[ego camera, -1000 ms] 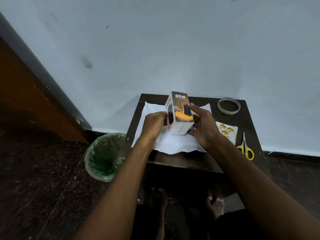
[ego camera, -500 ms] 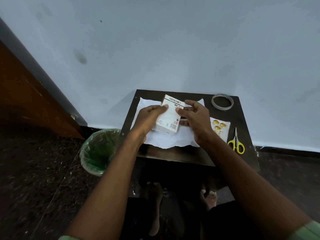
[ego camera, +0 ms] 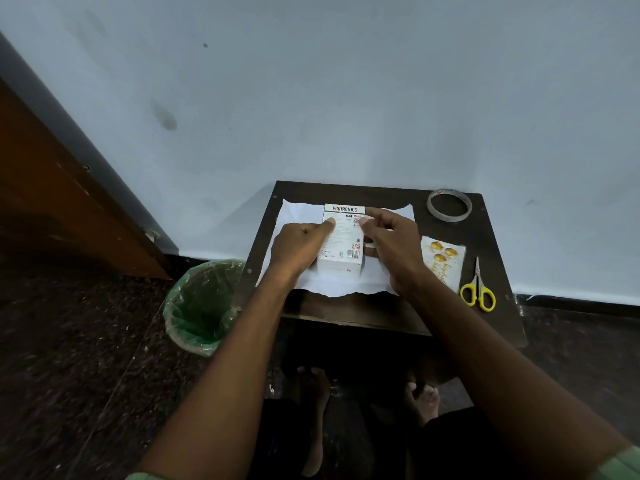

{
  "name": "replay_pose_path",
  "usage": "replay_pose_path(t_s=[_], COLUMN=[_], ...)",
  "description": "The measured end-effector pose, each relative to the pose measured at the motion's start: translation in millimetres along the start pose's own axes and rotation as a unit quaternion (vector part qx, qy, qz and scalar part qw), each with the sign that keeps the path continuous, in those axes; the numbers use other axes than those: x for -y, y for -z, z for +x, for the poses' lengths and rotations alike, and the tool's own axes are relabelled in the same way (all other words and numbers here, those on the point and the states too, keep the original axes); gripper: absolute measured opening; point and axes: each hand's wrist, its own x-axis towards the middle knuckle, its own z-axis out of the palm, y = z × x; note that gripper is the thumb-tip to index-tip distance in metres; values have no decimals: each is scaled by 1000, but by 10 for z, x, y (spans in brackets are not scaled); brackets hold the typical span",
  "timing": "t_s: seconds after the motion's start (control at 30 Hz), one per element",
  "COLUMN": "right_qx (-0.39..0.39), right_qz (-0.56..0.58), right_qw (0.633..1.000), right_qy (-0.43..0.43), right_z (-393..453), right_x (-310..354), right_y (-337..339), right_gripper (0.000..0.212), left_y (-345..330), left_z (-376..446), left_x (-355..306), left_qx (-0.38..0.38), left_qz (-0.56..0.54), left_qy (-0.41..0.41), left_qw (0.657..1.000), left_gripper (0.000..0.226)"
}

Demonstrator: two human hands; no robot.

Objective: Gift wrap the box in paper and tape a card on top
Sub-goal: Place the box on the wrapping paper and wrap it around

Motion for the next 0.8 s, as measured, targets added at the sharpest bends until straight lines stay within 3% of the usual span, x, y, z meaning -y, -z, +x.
replay_pose_path(t_s=[0.17,0.3,0.47,0.57,0.67,0.73,0.8], right_qx=[-11,-22,-54,-6,28,35,36], right_qz=[-69,-154,-221,-242,-247,-244,-239], right_qw=[997,986,957,952,955,958,960], right_qy=[32,57,178,187,162,145,141], right_z=[-2,-7,-47,-91,-99,-71,-49], right_x=[16,2,12,15,-36,-55,-64], right_y=[-46,-39,-39,-60,-87,-86,-87], right_gripper=[32,47,68,62,53,48,47], left_y=[-39,-56,66,223,423,551,648], left_z=[23,67,123,148,160,133,109], left_x=[36,68,40,87,180,205,183], left_qx=[1,-19,-166,-243,-150,-70,-51], left_qz=[-12,-8,155,221,179,143,140], left_qy=[0,-26,-86,-97,-61,-45,-52], left_qw=[1000,999,970,940,970,986,987], left_gripper=[47,36,22,12,7,23,43])
